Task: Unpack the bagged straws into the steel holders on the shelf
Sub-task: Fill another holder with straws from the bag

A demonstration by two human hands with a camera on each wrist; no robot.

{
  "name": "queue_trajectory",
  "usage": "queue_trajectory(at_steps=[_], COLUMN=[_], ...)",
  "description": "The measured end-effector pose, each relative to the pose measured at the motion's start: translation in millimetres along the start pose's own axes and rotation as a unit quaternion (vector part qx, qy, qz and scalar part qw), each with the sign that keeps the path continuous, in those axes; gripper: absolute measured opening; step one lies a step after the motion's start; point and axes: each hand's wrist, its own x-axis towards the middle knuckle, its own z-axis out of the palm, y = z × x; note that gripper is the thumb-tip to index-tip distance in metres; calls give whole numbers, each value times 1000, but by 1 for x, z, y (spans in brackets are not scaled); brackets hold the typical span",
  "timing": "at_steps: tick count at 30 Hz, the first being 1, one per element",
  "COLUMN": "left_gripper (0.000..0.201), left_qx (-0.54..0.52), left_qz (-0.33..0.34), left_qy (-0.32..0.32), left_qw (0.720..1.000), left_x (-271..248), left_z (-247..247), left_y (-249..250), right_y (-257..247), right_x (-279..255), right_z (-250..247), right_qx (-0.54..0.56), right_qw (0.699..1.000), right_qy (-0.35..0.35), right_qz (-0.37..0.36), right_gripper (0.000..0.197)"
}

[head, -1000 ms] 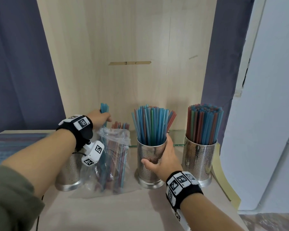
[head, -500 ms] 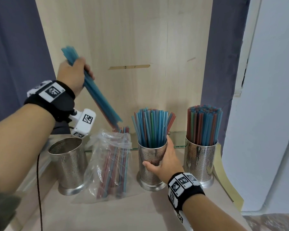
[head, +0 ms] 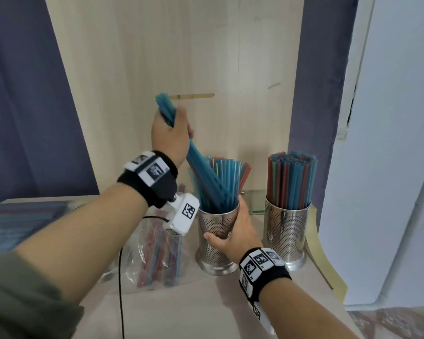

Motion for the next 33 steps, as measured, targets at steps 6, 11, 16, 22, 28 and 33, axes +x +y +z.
queue_trajectory(at_steps=[6,11,16,22,28,33], left_gripper=[18,14,28,50,98,70], left_qx=[17,142,256,411,376,394], left_qz=[21,25,12,45,172,204], left_qy=[35,-49,-67,-69,-165,-254], left_qw=[999,988,964,908,896,859], left_x=[-14,-33,-43,-44,-29,-24], left_z=[3,3,6,10,0,-10], left_y=[-25,-48,-76,-79,-80,-77], right_y=[1,3,3,4,3,5], right_x=[1,1,2,1,1,2], right_z=[1,2,2,3,2,3], right_qx=[2,1,12,7,14,21], right_qw=[1000,1000,1000,1000,1000,1000], right_qy=[1,-1,0,6,5,4], right_qz=[6,4,-5,-3,-10,-9], right_gripper=[120,121,121,122,121,121])
